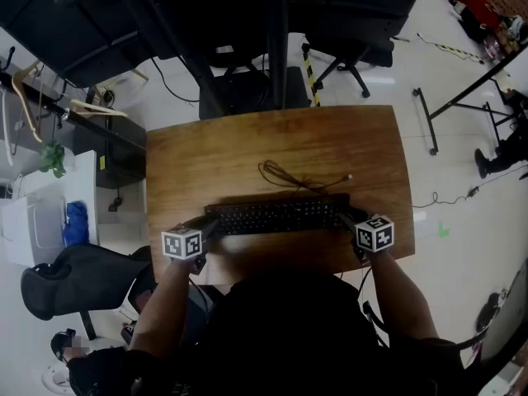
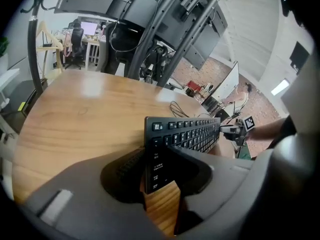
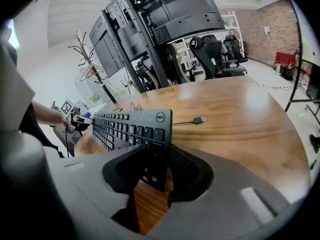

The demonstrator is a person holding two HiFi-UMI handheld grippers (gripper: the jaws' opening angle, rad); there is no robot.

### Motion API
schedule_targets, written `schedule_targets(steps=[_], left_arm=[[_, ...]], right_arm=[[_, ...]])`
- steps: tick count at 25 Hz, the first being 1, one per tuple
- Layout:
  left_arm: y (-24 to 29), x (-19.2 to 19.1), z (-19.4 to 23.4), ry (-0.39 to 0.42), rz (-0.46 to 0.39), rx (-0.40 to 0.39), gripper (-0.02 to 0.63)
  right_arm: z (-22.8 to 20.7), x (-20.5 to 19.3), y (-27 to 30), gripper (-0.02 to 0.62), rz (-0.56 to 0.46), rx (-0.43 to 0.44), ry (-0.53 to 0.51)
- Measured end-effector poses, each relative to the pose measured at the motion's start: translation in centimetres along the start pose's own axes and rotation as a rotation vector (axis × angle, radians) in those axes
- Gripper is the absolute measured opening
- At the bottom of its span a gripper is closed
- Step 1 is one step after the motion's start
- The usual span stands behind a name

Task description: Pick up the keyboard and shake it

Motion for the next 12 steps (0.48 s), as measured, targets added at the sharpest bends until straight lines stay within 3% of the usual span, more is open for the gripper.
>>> schedule_targets(steps=[5, 12], left_arm=[[0.81, 0.06, 0.72, -0.038, 0.062, 0.015, 0.124], [1.12, -0.26, 0.92, -0.025, 0.031, 0.06, 0.127]], right_arm=[[-0.21, -0.26, 0.8, 0.133, 0.043, -0.004, 0.023], [-0.17, -0.84, 1.0, 0.138, 0.044, -0.012, 0.061]])
Point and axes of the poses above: the fingertips, and each gripper's own axes: y forward along the fingers, z to its left, x out of its top, the point moved 10 cm from there along -y, backward along the fingers, and after that the axes turned 15 degrees about -z, right-handed, at the moved point
